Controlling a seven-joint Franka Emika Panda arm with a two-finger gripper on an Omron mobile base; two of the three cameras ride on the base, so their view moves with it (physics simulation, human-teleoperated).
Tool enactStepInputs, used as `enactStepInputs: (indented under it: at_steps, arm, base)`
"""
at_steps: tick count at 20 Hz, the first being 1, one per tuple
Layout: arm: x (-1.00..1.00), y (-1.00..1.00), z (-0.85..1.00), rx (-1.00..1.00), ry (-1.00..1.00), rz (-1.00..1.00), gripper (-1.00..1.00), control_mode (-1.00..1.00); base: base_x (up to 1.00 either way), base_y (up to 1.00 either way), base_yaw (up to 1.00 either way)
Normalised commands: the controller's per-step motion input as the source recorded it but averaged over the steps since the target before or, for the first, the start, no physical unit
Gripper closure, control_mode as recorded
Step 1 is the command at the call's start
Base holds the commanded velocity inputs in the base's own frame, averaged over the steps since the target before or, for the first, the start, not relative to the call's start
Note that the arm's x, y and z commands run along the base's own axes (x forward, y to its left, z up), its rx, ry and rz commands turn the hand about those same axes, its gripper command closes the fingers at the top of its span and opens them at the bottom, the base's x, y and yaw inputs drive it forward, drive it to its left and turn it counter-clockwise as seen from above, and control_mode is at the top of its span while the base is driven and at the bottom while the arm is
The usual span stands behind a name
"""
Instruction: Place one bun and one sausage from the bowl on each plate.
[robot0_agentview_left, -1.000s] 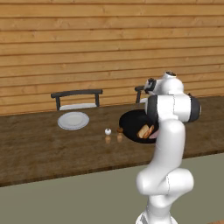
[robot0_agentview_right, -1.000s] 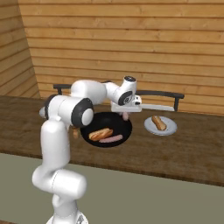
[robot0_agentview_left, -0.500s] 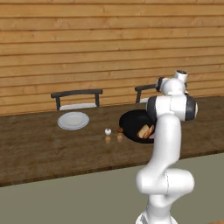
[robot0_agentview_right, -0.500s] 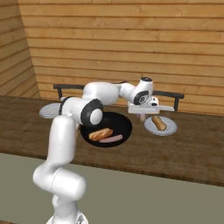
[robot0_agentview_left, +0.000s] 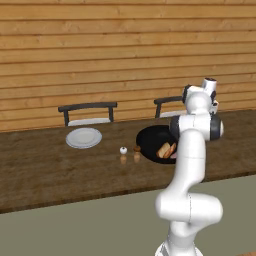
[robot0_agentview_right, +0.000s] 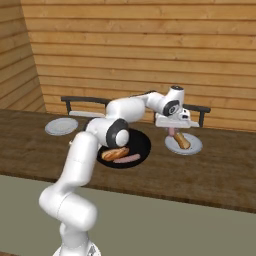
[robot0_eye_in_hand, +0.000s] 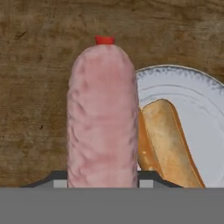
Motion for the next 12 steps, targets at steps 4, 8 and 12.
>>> enactStepInputs:
  at_steps: [4,8,12]
  arm:
    - [0.41,-0.14,-0.20,-0.01,0.01,0.00,1.00,-1.00]
    - [0.15,-0.16,-0.37,-0.02,0.05,-0.01,1.00,-1.00]
    - [-0.18,0.00,-0.30,-0.05,0.16,0.00,1.00,-1.00]
  base:
    - [0.00,0.00,0.00]
    - [0.00,0.00,0.00]
    - [0.00,0.00,0.00]
